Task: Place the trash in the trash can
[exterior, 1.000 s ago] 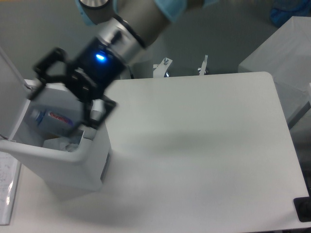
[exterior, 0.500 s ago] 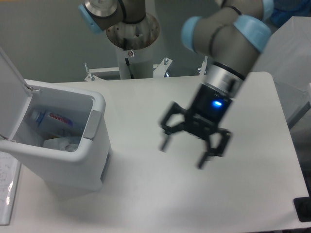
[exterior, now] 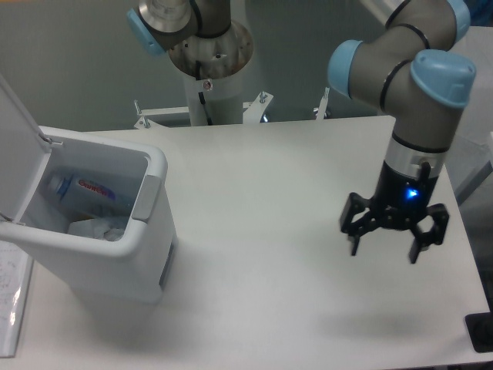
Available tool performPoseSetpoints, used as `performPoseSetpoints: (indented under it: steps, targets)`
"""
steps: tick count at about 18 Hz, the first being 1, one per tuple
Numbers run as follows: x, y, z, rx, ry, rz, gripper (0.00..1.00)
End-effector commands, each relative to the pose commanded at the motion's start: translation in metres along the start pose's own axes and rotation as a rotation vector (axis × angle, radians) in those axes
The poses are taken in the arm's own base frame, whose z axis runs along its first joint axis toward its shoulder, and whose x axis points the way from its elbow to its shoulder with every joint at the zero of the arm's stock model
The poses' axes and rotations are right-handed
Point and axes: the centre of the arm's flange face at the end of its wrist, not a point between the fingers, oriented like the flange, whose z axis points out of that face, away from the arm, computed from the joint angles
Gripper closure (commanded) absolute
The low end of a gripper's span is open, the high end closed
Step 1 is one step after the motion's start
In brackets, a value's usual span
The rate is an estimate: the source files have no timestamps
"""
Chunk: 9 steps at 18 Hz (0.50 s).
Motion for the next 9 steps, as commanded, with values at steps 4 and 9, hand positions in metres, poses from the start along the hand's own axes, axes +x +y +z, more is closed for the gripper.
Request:
performPoseSetpoints:
  steps: [4, 9]
  targets:
    - [0.001, 0.005, 0.009, -0.074, -0.016, 0.171, 0.0]
    - [0.005, 0.017, 0.023, -0.114, -0.005, 0.203, 0.0]
